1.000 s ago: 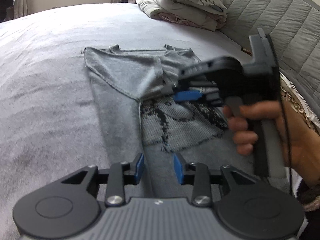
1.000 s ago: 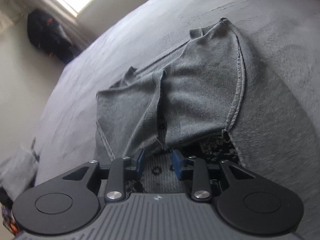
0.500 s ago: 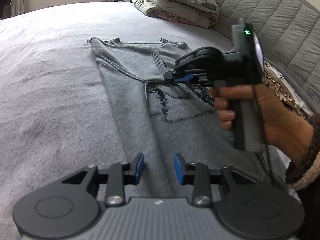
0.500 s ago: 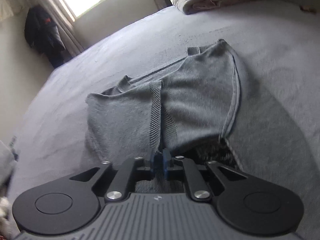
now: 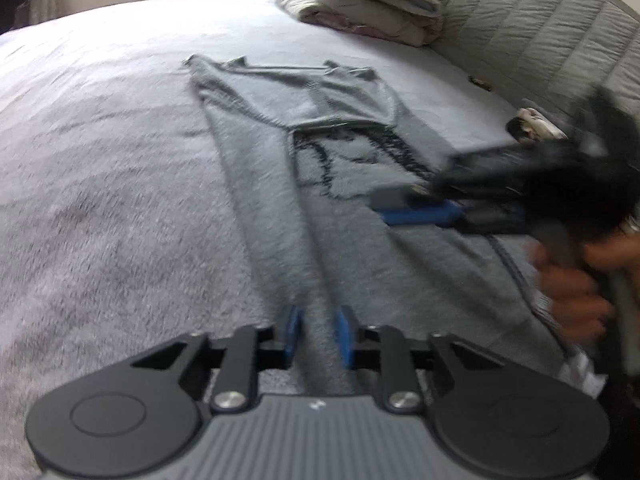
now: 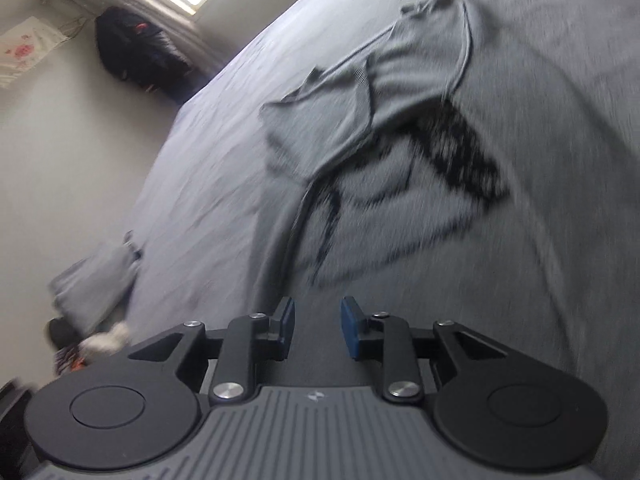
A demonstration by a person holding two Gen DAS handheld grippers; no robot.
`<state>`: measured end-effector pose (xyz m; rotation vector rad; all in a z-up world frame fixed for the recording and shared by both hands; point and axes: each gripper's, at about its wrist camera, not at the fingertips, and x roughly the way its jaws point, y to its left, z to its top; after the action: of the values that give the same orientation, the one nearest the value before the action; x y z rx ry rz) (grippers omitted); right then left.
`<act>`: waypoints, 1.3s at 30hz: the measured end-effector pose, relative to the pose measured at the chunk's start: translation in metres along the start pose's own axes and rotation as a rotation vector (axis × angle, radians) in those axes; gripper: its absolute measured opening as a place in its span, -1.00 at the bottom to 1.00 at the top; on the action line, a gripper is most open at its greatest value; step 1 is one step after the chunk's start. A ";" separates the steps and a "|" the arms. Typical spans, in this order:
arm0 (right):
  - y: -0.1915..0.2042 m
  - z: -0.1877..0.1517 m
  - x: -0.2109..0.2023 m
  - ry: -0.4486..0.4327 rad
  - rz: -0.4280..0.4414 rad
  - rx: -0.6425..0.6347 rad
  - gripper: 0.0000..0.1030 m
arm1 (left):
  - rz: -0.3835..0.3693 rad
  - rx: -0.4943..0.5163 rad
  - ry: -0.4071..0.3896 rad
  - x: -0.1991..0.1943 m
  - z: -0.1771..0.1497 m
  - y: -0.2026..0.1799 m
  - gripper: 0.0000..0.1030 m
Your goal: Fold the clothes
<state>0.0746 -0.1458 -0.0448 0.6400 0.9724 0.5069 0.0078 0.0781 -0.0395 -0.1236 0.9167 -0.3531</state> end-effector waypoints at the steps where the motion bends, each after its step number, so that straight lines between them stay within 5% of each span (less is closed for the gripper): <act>1: 0.000 -0.007 -0.004 0.014 0.023 0.006 -0.43 | -0.009 -0.028 -0.004 0.000 0.000 0.004 -0.84; 11: -0.010 -0.047 -0.003 0.104 0.274 0.136 -0.43 | -0.237 -0.496 -0.049 -0.009 -0.016 0.067 -0.92; 20: -0.005 -0.038 0.031 0.113 0.297 0.167 -0.44 | -0.363 -0.698 -0.014 0.008 -0.031 0.094 -0.92; 29: -0.008 -0.036 0.045 0.111 0.336 0.179 -0.51 | -0.545 -0.824 -0.009 0.015 -0.037 0.106 -0.93; 34: -0.008 -0.036 0.043 0.110 0.326 0.152 -0.83 | -0.485 -0.736 0.005 0.014 -0.030 0.095 -0.92; 39: -0.006 -0.031 0.024 0.096 0.276 0.118 -0.84 | -0.462 -0.649 -0.023 0.005 -0.020 0.083 -0.84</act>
<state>0.0596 -0.1259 -0.0754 0.8690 1.0153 0.7329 0.0149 0.1551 -0.0761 -0.9440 0.9488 -0.4671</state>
